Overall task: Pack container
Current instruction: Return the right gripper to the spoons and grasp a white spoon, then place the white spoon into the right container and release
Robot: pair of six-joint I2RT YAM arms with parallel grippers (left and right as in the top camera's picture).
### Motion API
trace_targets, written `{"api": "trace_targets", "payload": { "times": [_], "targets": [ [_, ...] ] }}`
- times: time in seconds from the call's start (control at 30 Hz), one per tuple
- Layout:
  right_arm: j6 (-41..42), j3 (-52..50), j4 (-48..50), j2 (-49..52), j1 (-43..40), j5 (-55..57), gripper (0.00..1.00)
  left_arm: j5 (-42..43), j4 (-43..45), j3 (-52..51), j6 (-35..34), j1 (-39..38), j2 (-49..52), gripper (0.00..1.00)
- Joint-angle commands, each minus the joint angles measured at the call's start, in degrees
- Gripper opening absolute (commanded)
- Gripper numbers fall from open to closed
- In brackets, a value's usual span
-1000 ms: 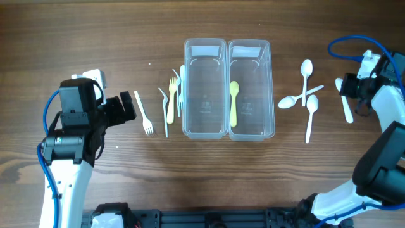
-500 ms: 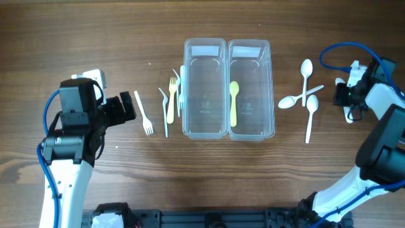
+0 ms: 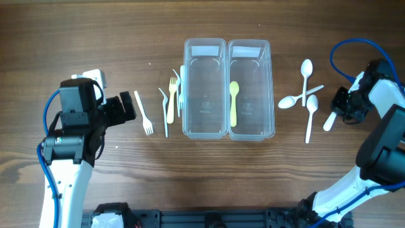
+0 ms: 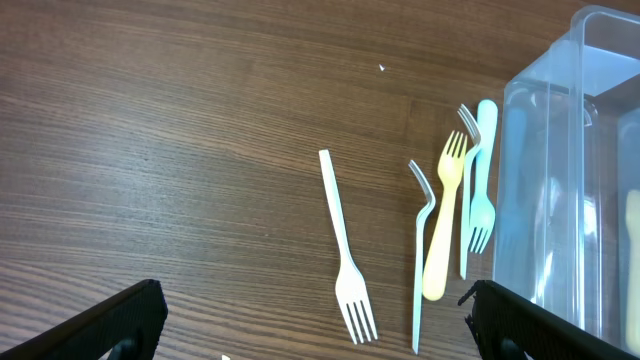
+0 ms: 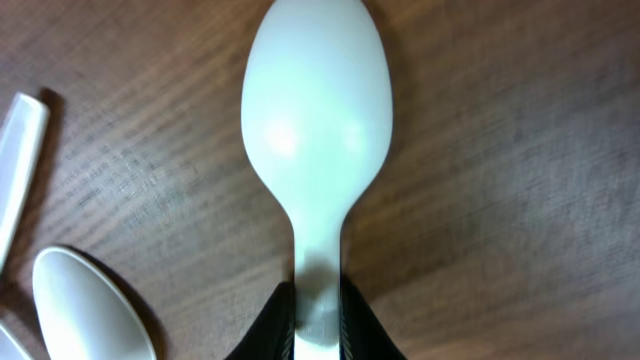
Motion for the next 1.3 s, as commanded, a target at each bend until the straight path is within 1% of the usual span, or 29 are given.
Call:
{"api": "trace_targets", "payload": {
  "times": [0.0, 0.17, 0.23, 0.3, 0.37, 0.53, 0.6, 0.67, 0.73, 0.77, 0.83, 0.93, 0.97, 1.03, 1.13, 1.17, 1.2, 1.27],
  "targets": [
    [3.8, -3.5, -4.1, 4.0, 0.0, -0.1, 0.09, -0.3, 0.2, 1.1, 1.1, 0.4, -0.1, 1.0],
    [3.3, -3.5, -5.9, 0.0, 0.1, -7.1, 0.06, -0.3, 0.2, 1.1, 1.1, 0.4, -0.1, 1.0],
    [3.3, -3.4, -6.7, -6.1, 0.2, -10.1, 0.06, -0.3, 0.2, 1.1, 1.1, 0.4, -0.1, 1.0],
    [3.3, -3.4, -7.3, -10.4, 0.4, -11.3, 0.06, -0.3, 0.2, 1.1, 1.1, 0.4, -0.1, 1.0],
    [3.4, -3.4, -7.9, -16.8, 1.3, -12.3, 0.05, -0.3, 0.2, 1.1, 1.1, 0.4, -0.1, 1.0],
    [3.3, -3.4, -9.2, -32.2, 7.0, -13.5, 0.04, -0.3, 0.2, 1.1, 1.1, 0.4, -0.1, 1.0],
    [3.3, -3.4, -9.2, -36.1, 10.2, -16.0, 0.04, -0.3, 0.2, 1.1, 1.1, 0.4, -0.1, 1.0],
    [3.3, -3.4, -8.5, -39.1, 15.2, -19.4, 0.04, -0.3, 0.2, 1.1, 1.1, 0.4, -0.1, 1.0],
    [3.3, -3.4, -7.4, -39.7, 20.0, -19.2, 0.04, -0.3, 0.2, 1.1, 1.1, 0.4, -0.1, 1.0],
    [3.3, -3.5, -6.2, -39.1, 24.0, -19.1, 0.04, -0.3, 0.2, 1.1, 1.1, 0.4, -0.1, 1.0],
    [3.5, -4.0, -3.5, -37.4, 29.3, -18.9, 0.05, -0.3, 0.2, 1.1, 1.1, 0.4, -0.1, 1.0],
    [7.2, -5.4, 1.6, -31.7, 36.8, -14.8, 0.04, -0.3, 0.2, 1.1, 1.1, 0.4, -0.1, 1.0],
    [7.4, -5.4, 3.8, -27.9, 39.3, -14.4, 0.04, -0.3, 0.2, 1.1, 1.1, 0.4, -0.1, 1.0],
    [7.5, -5.4, 6.1, -22.9, 41.6, -13.8, 0.04, -0.3, 0.2, 1.1, 1.1, 0.4, -0.1, 1.0],
    [8.0, -5.4, 9.5, -16.6, 42.8, -12.9, 0.05, -0.3, 0.2, 1.1, 1.1, 0.4, -0.1, 1.0],
    [7.8, -5.4, 10.1, -15.7, 42.8, -12.9, 0.1, -0.3, 0.2, 1.1, 1.1, 0.4, -0.1, 1.0],
    [7.3, -5.4, 10.6, -15.3, 42.7, -12.2, 0.18, -0.3, 0.2, 1.1, 1.1, 0.4, -0.1, 1.0],
    [5.8, -4.8, 10.1, -15.9, 42.7, -10.2, 0.27, -0.3, 0.2, 1.1, 1.1, 0.4, -0.1, 1.0]
  ]
}}
